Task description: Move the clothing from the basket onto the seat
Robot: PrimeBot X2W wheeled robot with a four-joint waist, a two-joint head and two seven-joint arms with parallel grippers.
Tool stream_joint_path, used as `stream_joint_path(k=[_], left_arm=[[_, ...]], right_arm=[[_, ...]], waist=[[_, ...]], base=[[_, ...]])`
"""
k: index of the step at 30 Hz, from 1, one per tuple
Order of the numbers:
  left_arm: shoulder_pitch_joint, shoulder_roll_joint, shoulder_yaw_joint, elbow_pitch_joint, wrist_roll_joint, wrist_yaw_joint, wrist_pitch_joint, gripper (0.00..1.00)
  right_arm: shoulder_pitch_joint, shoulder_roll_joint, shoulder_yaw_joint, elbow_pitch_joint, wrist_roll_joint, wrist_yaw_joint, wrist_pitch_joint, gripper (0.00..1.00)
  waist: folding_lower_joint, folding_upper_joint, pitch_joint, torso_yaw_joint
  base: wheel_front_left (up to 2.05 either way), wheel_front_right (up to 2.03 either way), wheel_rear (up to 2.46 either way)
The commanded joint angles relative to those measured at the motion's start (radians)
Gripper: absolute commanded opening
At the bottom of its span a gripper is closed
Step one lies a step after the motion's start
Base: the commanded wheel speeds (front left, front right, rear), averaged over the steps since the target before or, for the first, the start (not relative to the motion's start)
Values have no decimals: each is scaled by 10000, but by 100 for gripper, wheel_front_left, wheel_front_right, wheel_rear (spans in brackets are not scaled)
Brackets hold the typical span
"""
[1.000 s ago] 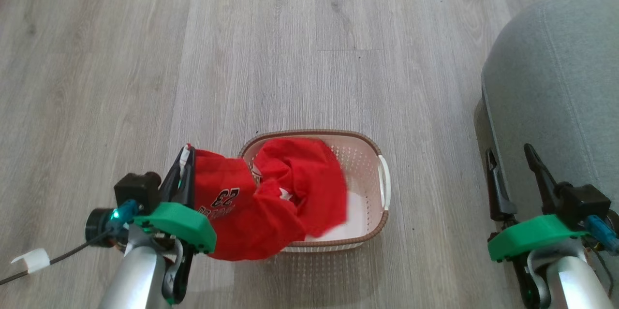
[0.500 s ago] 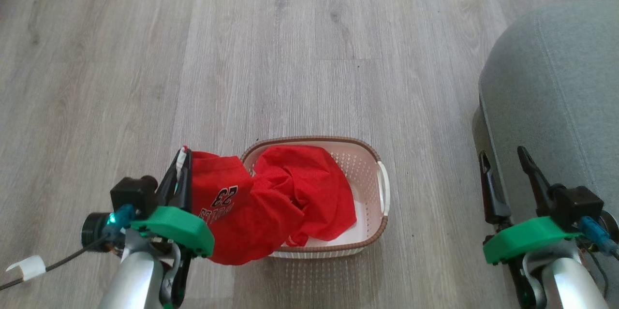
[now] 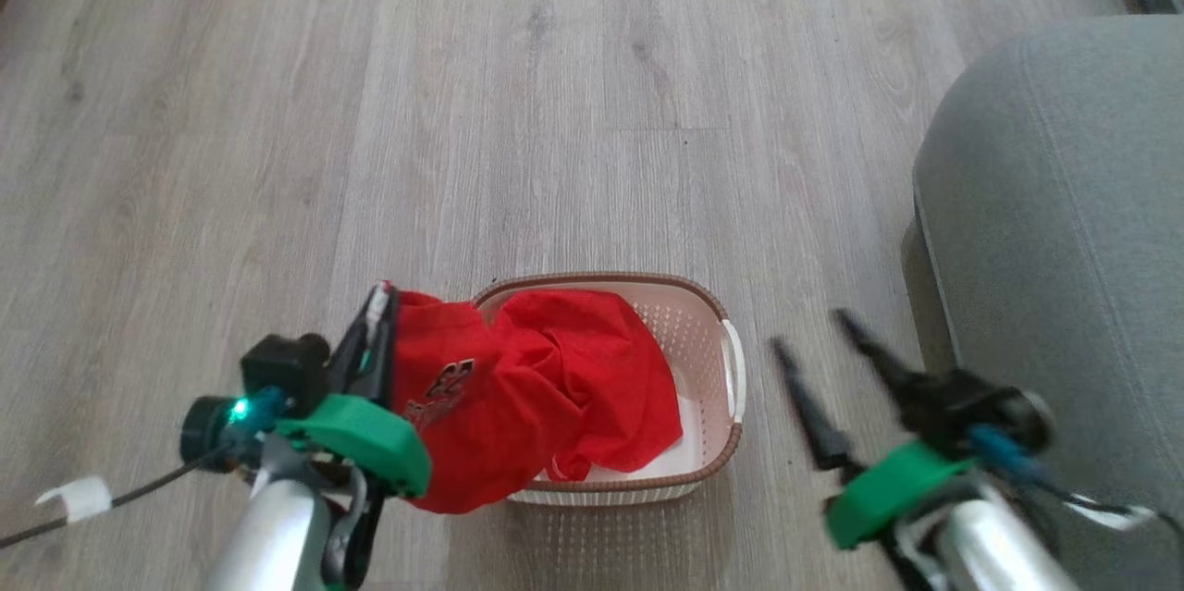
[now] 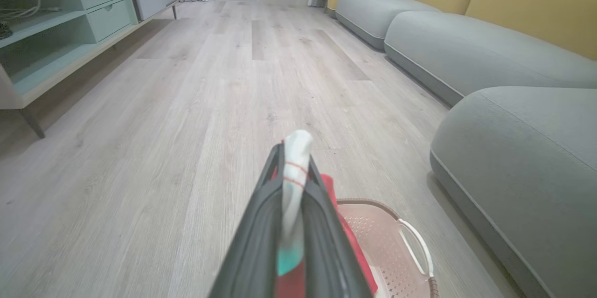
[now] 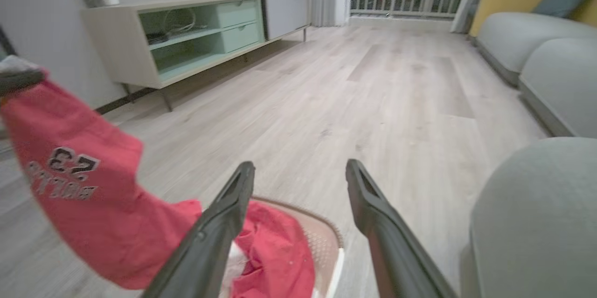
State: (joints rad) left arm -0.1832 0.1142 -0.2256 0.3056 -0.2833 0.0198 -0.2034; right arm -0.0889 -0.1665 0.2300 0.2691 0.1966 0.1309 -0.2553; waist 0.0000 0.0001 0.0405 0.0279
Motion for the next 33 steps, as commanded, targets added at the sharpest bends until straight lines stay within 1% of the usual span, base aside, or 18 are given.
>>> stream_joint_path(k=[1,6,9,11,13,16,25,26,27,28,29,33], left_arm=[[-652,106,116,-476,-27,-109,56,0],[-1247,-188,-550,-623,-22,-427,352,0],[-1605,-378,-1054,-699,-89,-632,508,0],[-1798,-468,-1424,-765,-127,-729,615,0],[-1885,-503,-1603,-804,-148,-762,655,0],[-2082,-575,-2133,-976,-259,-836,771,0],[-2303,-634,-3657,-2029,-933,-843,1004,0],[-2322,-636,-3875,-2200,-1083,-765,1039,0],[-2322,-636,-3964,-2256,-1159,-740,1063,0],[-2315,-637,-4031,-2301,-1243,-713,1071,0],[-2306,-637,-4081,-2323,-1313,-681,1079,0],[-2252,-638,-4152,-2196,-1426,-561,1095,0]], right_arm=[[-798,-274,1094,-179,310,-2,-65,100],[-2103,-532,3656,216,908,-2,-65,100],[-2866,-490,4754,432,1320,-2,-65,100],[-3307,-475,5252,585,1515,-2,-65,100],[-3496,-458,5432,656,1604,-2,-65,100],[-3935,-404,5768,864,1768,-2,-65,100],[-4365,-92,5982,1870,1938,-2,-65,100],[-4413,-34,6137,2039,2162,-2,-65,82],[-4444,-14,6164,2073,2265,-2,-65,35],[-4458,-5,6185,2096,2372,-2,-65,3],[-4479,-18,6225,2097,2449,-2,-65,0],[-4530,-129,6146,1941,2641,-2,-65,0]], waist=[[0,-1,-52,42],[0,-1,-150,136],[0,-1,-250,238],[0,-1,-300,315],[0,-1,-319,354],[0,-1,-359,443],[0,-1,-384,492],[0,-1,-370,459],[0,-1,-361,436],[0,-1,-353,412],[0,-1,-345,386],[0,-1,-312,243]], base=[[0,0,0],[0,0,0],[0,0,0],[0,0,0],[0,0,0],[0,0,0],[0,0,0],[0,0,0],[0,0,0],[0,0,0],[0,0,0],[0,0,0]])
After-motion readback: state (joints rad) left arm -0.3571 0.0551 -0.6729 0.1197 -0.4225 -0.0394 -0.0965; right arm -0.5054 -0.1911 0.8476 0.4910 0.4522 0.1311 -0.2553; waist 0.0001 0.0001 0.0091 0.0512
